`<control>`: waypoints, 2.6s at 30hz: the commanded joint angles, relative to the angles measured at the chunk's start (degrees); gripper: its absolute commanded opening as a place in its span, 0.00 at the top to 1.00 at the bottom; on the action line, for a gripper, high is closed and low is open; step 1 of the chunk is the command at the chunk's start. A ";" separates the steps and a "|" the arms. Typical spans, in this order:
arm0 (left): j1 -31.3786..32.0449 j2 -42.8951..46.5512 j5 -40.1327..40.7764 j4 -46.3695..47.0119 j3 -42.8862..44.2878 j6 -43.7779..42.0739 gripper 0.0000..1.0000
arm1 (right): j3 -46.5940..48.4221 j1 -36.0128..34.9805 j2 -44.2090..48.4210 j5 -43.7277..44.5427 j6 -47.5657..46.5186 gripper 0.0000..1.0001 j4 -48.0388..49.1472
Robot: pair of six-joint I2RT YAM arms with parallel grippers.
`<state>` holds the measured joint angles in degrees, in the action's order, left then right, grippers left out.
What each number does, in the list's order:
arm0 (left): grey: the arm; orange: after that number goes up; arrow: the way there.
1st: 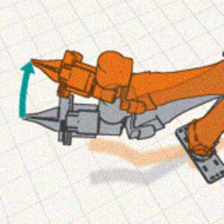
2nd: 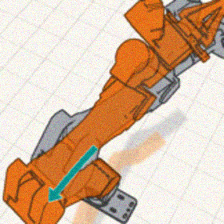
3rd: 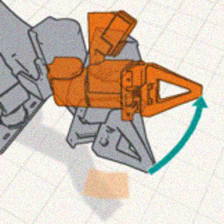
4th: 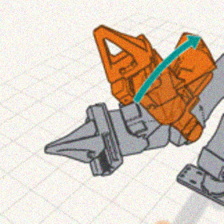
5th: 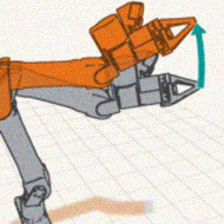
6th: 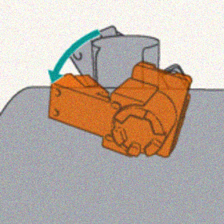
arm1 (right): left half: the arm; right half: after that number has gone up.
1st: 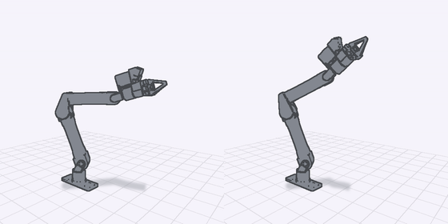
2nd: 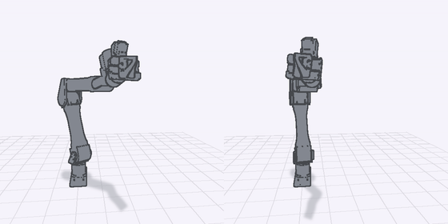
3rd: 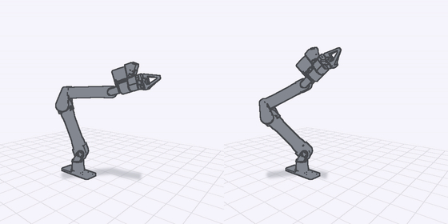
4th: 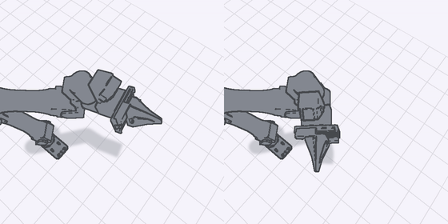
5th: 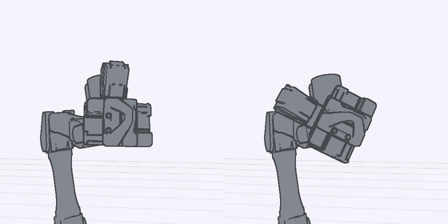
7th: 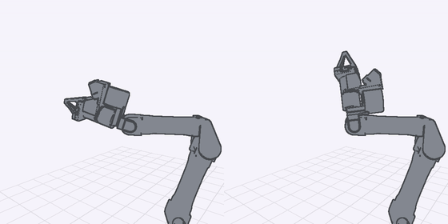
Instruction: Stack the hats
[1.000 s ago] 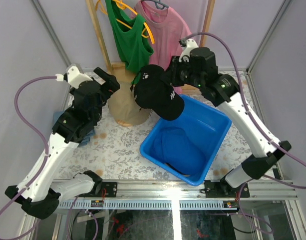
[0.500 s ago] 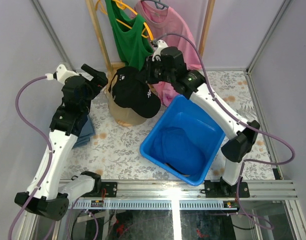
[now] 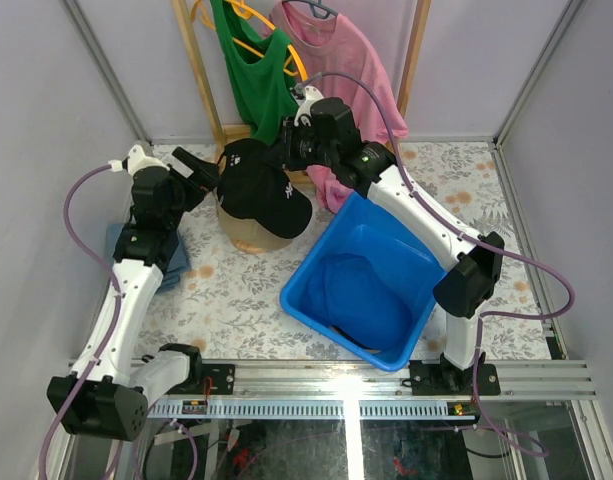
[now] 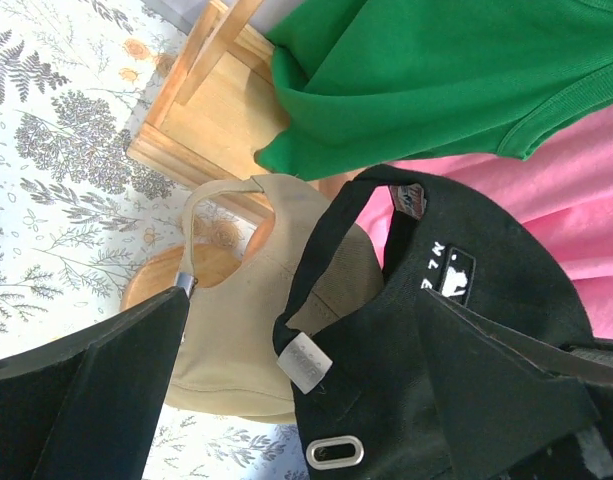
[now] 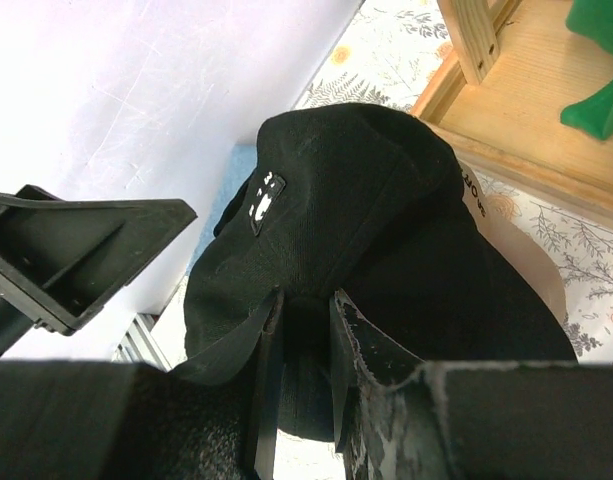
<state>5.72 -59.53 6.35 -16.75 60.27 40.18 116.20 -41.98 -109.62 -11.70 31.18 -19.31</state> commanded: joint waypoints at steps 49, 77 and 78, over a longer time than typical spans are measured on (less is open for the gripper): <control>-7.90 -16.57 -14.31 15.06 3.32 -0.67 0.59 | -0.82 -0.39 -1.55 -3.25 2.53 0.80 7.80; -7.84 -20.29 -10.21 12.72 5.33 -4.69 0.82 | -1.65 -0.39 -4.14 0.60 1.05 0.78 1.44; -7.88 -20.41 -10.19 12.63 5.40 -4.82 0.81 | -1.72 -0.46 -4.23 0.56 1.07 0.77 1.24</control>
<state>-1.67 -79.13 -4.62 -5.23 63.31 37.28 114.43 -41.98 -113.65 -11.70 32.97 -18.15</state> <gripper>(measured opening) 0.185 0.272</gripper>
